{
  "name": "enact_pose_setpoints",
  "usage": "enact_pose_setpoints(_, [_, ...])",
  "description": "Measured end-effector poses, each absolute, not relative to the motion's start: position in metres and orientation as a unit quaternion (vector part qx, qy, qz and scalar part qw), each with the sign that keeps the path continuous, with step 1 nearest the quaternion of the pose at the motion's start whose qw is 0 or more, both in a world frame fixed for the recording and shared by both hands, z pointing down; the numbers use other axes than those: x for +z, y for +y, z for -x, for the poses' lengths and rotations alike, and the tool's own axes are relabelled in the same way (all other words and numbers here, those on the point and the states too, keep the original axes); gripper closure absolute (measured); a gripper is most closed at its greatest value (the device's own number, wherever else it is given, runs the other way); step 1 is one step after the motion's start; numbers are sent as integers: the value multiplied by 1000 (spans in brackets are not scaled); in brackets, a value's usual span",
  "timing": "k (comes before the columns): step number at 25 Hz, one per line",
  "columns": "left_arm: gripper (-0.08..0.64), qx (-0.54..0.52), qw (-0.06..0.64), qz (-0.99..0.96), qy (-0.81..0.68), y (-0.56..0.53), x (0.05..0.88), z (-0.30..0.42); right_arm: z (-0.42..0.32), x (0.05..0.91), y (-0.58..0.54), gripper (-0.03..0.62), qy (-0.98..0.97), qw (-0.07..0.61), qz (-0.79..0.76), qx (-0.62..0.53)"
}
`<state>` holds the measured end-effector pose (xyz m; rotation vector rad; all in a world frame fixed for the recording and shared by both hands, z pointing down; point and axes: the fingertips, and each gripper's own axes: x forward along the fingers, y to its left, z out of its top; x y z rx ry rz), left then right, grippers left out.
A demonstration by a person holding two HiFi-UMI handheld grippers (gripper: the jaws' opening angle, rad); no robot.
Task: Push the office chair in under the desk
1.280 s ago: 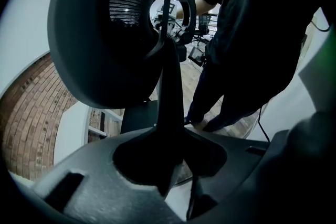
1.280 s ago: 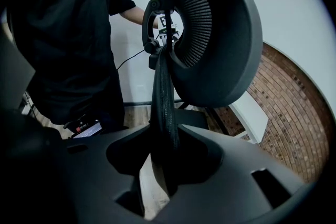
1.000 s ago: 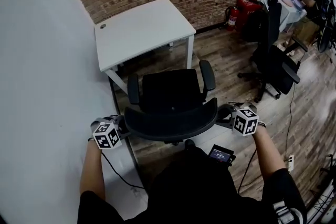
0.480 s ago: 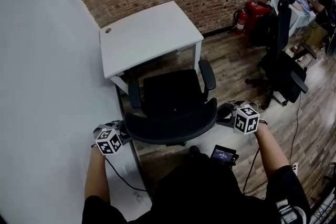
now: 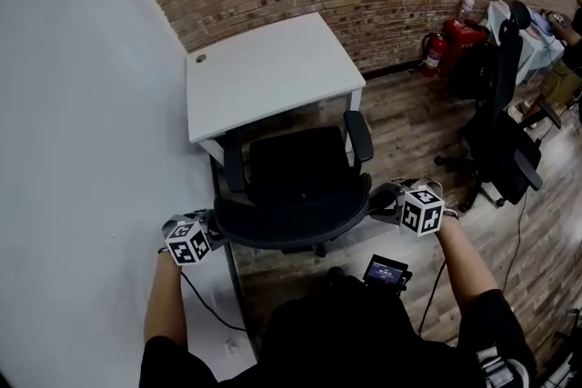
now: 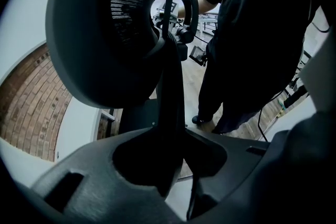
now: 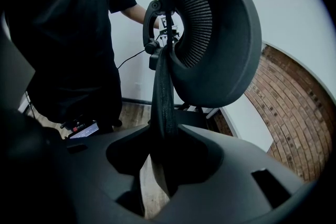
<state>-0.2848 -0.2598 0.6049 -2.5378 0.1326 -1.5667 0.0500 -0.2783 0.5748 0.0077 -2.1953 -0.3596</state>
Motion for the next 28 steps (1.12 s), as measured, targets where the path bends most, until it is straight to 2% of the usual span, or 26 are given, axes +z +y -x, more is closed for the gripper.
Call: enact_pose_setpoints(28, [430, -524, 63, 845, 84, -381, 603, 291, -40, 575, -428, 448, -888, 428, 26, -169])
